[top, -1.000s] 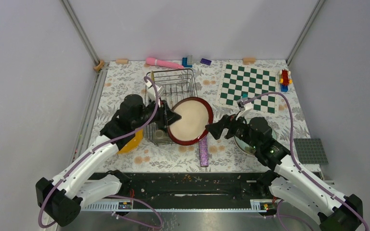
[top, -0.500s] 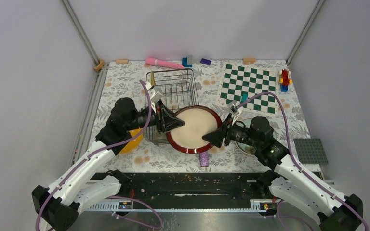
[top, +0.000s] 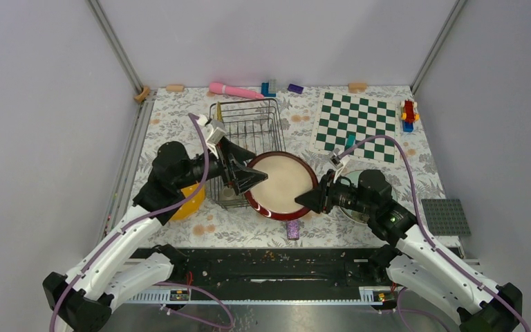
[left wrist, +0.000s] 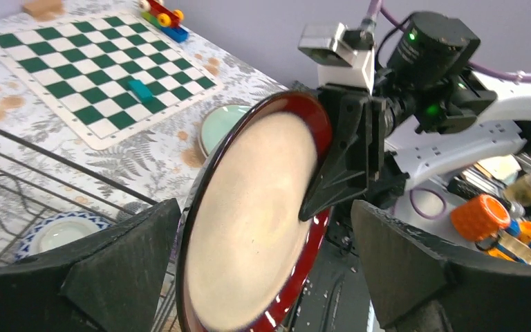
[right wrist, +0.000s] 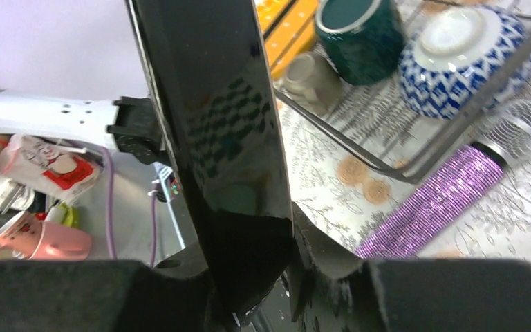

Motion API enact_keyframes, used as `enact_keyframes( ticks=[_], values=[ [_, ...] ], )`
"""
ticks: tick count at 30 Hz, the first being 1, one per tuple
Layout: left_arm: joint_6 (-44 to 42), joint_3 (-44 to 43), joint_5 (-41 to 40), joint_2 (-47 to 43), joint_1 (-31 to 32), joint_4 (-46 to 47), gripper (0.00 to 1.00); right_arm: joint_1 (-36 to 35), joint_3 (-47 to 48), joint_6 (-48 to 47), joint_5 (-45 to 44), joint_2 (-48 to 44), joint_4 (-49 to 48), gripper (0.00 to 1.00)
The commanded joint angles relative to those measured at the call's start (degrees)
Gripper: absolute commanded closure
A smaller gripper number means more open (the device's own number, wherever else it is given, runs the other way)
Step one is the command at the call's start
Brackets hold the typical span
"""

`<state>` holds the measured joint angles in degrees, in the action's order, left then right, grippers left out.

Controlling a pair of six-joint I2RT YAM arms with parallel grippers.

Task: Unload the mixed dishes from the dish rack
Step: Pick up the plate from the dish rack, then place the plate at the center of the board.

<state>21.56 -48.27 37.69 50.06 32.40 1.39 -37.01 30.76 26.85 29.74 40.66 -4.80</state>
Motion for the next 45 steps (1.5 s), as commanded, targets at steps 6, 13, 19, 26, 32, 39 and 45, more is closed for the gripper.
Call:
enact_keyframes(
  ticks=[6, 13, 19, 26, 32, 39, 45],
  values=[
    [0.10, -3.94, -28.31, -3.40, 0.12, -6.18, 0.01, 0.41, 4.17, 1.51, -13.55, -1.57, 0.91, 1.00],
    [2.18, -5.59, -49.57, -2.97, 0.12, -13.67, 0.01, 2.48, 5.87, 8.33, -37.01, -2.97, 12.75, 1.00],
    [3.13, -5.61, -55.27, -2.13, 0.11, -15.74, 0.01, 12.87, 5.25, 16.40, -38.59, -5.24, 19.09, 1.00],
    [3.31, -5.17, -58.67, -1.44, 0.12, -15.91, 0.01, 18.08, 6.14, 19.27, -46.50, -9.34, 28.13, 1.00],
    [3.31, -5.78, -60.14, 0.61, 0.12, -16.90, 0.01, 19.88, 6.17, 23.17, -50.81, -10.85, 35.18, 1.00],
    [3.27, -5.93, -60.63, 1.98, 0.12, -16.89, 0.01, 20.14, 3.33, 27.73, -52.72, -14.70, 36.77, 1.00],
    [3.22, -6.21, -60.60, 2.59, 0.12, -17.17, 0.01, 20.12, 1.41, 32.02, -53.44, -17.00, 39.21, 0.99]
  ],
)
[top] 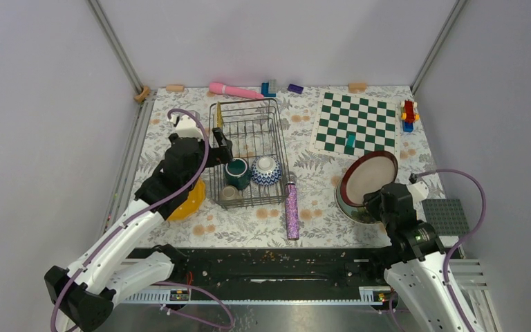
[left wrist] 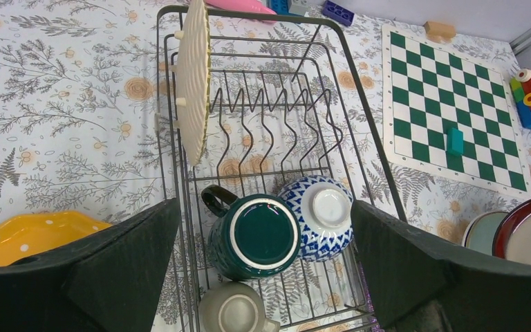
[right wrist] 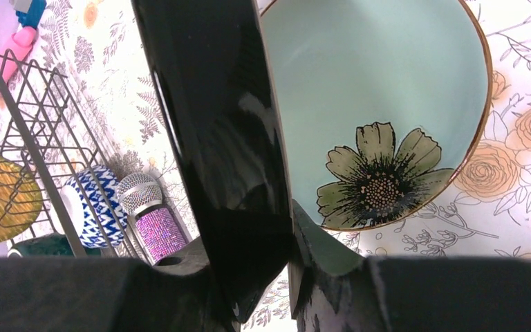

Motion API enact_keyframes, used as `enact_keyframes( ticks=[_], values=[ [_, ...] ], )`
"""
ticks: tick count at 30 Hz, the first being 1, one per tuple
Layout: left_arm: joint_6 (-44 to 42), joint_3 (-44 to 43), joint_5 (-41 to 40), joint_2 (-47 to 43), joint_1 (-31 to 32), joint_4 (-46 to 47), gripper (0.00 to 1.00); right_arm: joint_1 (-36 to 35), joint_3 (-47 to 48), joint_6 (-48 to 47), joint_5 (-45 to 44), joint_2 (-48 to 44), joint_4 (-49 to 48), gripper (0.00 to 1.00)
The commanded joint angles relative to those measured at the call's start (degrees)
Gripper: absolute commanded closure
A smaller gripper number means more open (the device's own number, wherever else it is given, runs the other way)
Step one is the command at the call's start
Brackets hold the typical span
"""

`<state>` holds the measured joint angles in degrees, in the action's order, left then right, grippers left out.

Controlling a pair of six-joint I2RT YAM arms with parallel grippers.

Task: Unload the mixed dishes from the dish rack
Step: Place the plate at the center of the board.

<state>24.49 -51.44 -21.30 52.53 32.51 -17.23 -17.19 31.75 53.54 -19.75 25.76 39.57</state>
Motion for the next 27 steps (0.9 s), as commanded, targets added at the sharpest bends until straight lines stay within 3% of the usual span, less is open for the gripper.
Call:
enact_keyframes(
  ticks=[1, 10, 17, 20, 23, 27],
  values=[
    [0.29, -2.97, -1.70, 0.19, 0.01, 1.34, 0.01, 0.31, 0.04, 5.94, -4.31, -2.56, -4.90, 0.97],
    [-0.10, -2.71, -0.61, 0.65, 0.00, 1.99, 0.01, 0.32, -1.77, 8.51, -2.88, -0.65, -4.76, 0.96],
    [-0.48, -2.46, -0.84, 0.64, 0.01, 2.57, 0.01, 0.39, -2.32, 10.26, -1.59, 1.73, -4.73, 0.89],
    [-0.51, -2.52, -0.86, 0.62, 0.01, 2.80, 0.01, 0.47, -2.78, 11.46, -2.44, 1.14, -3.35, 0.79],
    [-0.57, -2.52, -1.01, 0.81, 0.01, 3.12, 0.01, 0.57, -3.39, 12.07, -2.93, 0.13, -2.65, 0.77],
    [-0.67, -2.78, -1.19, 1.34, 0.01, 3.35, 0.01, 0.64, -3.49, 11.95, -3.04, 0.40, -0.82, 0.68]
  ],
)
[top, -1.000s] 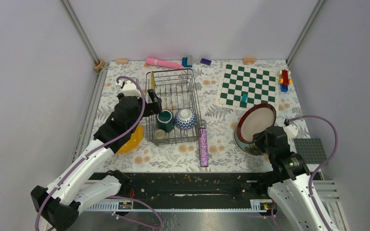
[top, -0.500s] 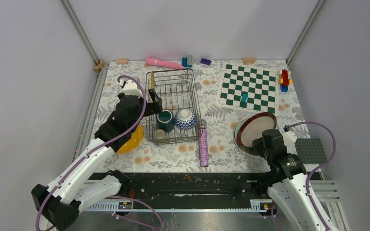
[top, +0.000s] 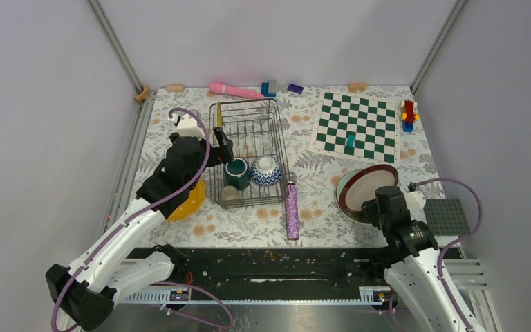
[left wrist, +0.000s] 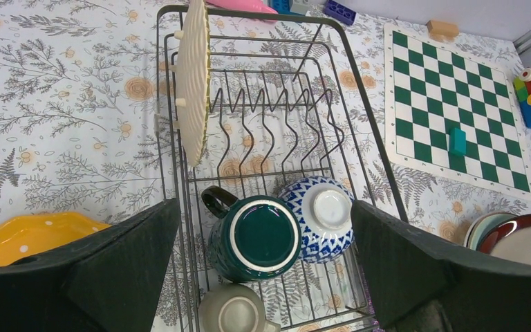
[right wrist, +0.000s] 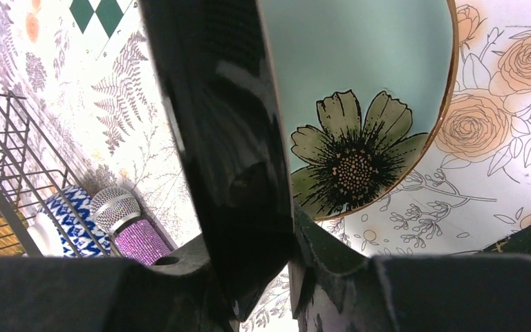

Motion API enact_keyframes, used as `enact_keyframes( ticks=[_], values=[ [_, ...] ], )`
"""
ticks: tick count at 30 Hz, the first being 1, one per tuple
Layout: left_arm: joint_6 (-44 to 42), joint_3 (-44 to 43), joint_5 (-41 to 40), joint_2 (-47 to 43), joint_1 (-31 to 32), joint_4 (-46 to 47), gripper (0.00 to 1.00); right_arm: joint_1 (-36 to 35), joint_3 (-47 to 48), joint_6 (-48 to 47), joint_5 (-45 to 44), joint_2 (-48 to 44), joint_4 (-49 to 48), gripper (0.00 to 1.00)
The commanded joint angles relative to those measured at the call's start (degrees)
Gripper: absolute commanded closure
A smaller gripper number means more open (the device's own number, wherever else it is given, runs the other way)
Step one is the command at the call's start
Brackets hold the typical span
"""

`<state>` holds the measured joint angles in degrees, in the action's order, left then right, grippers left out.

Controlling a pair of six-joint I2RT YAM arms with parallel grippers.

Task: Unload the mixed dishes from the dish rack
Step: Place the plate at the center of the board.

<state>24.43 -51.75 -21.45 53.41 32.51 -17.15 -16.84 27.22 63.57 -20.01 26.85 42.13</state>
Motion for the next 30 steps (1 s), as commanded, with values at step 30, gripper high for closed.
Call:
enact_keyframes(
  ticks=[30],
  values=[
    [-0.52, -2.39, -2.98, 0.47, -0.01, 2.57, 0.01, 0.32, -3.80, 3.41, -5.44, -3.62, 4.88, 0.47]
  ],
)
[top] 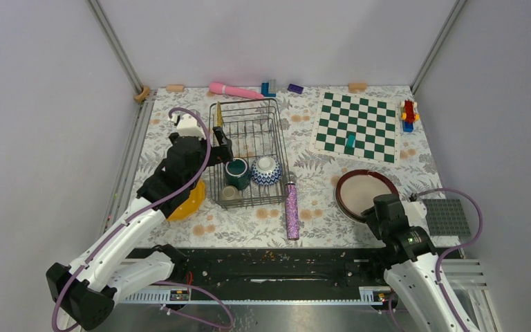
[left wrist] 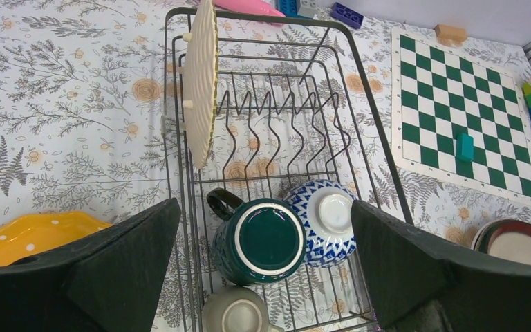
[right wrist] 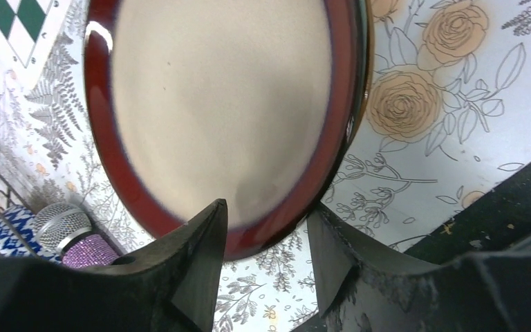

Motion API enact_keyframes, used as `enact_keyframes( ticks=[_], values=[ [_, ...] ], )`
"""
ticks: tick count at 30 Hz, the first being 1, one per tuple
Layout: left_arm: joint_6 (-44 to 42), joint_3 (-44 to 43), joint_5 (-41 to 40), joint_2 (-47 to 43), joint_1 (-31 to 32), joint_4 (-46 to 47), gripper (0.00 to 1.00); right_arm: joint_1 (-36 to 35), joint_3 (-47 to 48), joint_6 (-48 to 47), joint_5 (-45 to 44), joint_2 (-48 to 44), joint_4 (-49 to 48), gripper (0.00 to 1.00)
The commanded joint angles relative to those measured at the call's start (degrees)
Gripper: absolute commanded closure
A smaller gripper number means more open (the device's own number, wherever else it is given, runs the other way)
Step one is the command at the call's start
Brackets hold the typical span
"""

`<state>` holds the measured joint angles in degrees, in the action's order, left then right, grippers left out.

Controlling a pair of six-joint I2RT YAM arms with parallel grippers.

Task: Unload the mixed dishes from the dish rack
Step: Place the plate at the center of the board.

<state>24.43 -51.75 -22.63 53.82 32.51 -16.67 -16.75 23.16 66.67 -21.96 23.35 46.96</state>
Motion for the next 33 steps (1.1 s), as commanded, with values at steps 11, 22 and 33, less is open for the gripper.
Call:
enact_keyframes(
  ticks=[11, 22, 33],
  values=[
    [-0.43, -2.31, -2.12, -0.06, 0.01, 1.66, 0.01, 0.23, -0.09, -0.43, -4.32, 0.20, -0.22, 0.45],
    [0.56, -4.42, -3.72, 1.97, 0.01, -1.32, 0.01, 0.27, 3.06, -8.47, -7.02, -1.57, -1.59, 0.11],
    [3.10, -12.37, -1.72, 11.34, -3.32, -7.79, 0.01, 0.23, 3.31, -17.73, -8.02, -4.90, -10.81, 0.00]
  ],
)
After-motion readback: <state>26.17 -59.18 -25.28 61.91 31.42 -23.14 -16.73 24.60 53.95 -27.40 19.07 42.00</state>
